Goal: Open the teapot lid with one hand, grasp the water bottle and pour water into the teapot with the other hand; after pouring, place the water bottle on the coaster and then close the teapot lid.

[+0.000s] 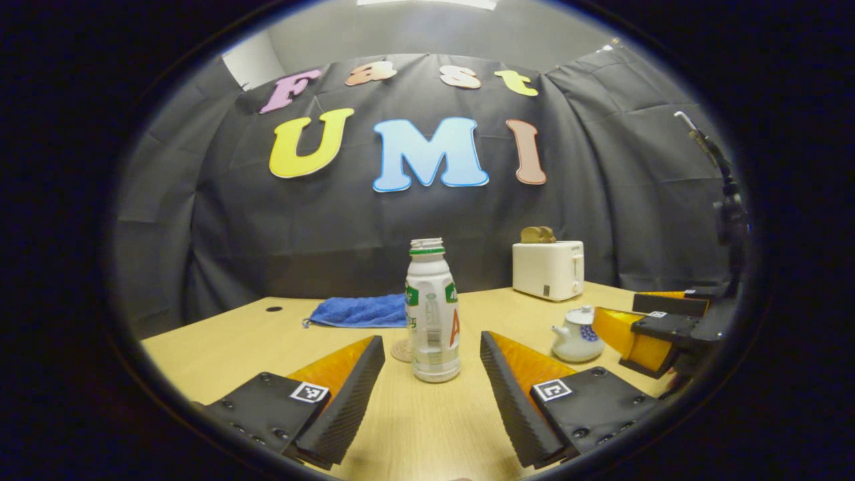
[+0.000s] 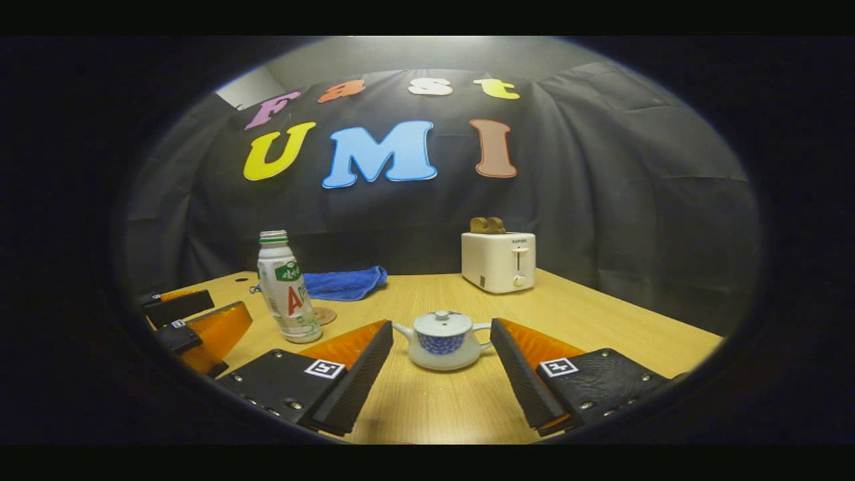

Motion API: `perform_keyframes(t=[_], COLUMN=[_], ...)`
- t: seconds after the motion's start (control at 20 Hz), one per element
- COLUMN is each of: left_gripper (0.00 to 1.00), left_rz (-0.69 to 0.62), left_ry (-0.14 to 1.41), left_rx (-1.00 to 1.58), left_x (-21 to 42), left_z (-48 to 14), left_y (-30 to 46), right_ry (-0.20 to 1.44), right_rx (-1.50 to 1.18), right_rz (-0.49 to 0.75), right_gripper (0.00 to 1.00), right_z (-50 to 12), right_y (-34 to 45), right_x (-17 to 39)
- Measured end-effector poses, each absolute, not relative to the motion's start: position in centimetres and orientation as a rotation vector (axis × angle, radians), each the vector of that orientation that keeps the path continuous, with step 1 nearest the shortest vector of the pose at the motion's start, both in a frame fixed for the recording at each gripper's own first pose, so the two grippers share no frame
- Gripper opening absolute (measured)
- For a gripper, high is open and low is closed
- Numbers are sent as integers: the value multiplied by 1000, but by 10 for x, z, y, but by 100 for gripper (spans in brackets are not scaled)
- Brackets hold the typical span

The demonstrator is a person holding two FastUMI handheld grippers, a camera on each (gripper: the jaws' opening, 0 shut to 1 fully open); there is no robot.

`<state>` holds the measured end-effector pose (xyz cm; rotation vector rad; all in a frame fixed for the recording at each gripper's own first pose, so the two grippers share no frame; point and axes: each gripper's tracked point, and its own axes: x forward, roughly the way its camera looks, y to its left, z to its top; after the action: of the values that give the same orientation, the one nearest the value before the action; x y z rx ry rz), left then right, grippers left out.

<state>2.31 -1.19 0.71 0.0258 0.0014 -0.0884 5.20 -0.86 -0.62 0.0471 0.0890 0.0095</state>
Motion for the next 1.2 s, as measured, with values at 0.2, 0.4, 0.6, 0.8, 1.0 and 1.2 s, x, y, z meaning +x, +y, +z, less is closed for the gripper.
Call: perform_keyframes(t=[0.2,0.4,0.6,0.8,1.0,1.2], left_gripper=[99,99,99,99,99,99], left_rz=[-83,-67,-70,-68,-82,-106], left_ry=[29,68,117,126,109,112], left_rx=[-2,-15,-26,-12,-10,-20], left_x=[44,66,80,81,85,87], left_z=[6,0,-13,-15,-12,-11], left_y=[-8,5,8,8,4,-2], right_ry=[107,131,160,152,140,68], right_rx=[39,24,16,-4,16,-5], right_rz=[-12,-7,2,-9,1,8], right_gripper=[86,74,50,0,4,4], right_z=[-4,-6,-14,-11,-8,16], right_y=[-14,-13,-9,-9,-9,-5], right_x=[79,99,110,109,109,99])
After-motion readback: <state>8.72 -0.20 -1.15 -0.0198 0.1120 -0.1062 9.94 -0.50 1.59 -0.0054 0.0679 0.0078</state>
